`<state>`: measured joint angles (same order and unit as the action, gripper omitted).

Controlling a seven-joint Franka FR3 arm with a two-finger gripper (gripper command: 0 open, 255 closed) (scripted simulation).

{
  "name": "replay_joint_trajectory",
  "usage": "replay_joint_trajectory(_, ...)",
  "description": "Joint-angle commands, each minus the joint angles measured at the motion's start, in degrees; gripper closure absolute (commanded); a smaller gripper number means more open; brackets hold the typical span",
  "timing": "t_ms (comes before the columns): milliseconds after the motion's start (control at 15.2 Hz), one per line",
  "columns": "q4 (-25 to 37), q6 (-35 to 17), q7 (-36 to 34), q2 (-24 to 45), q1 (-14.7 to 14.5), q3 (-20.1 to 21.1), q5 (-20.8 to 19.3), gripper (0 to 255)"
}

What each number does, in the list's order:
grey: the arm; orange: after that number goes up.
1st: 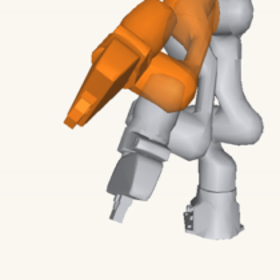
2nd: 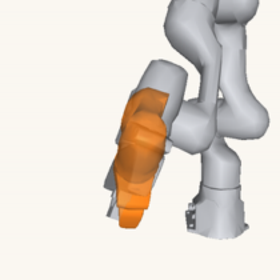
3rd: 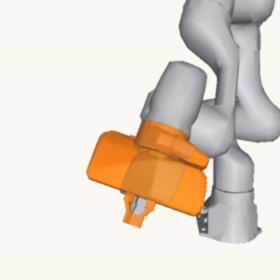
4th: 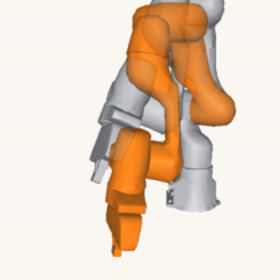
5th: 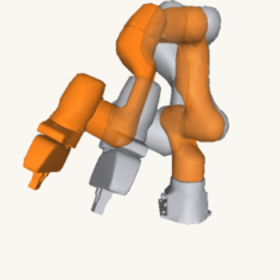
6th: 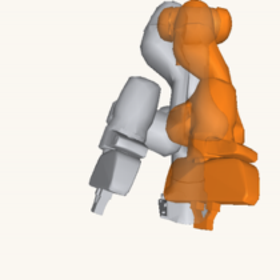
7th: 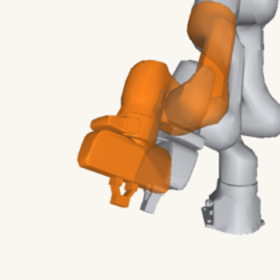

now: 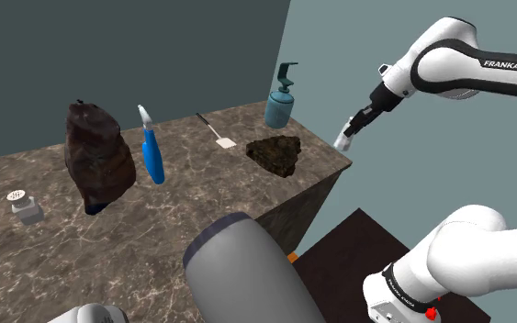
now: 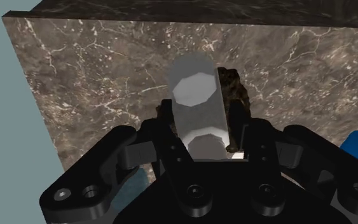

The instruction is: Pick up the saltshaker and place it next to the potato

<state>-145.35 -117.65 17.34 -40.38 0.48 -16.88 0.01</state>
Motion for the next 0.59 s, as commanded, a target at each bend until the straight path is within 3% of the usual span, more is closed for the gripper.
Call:
replay_joint_trajectory(0,-2.15,1.35,-2.28,-3.61,0.09,2.21,0.23,255)
replay_joint_trajectory(528,-11.72,7.82,-11.61,-20.35,-1.32,11.83,3.94,255)
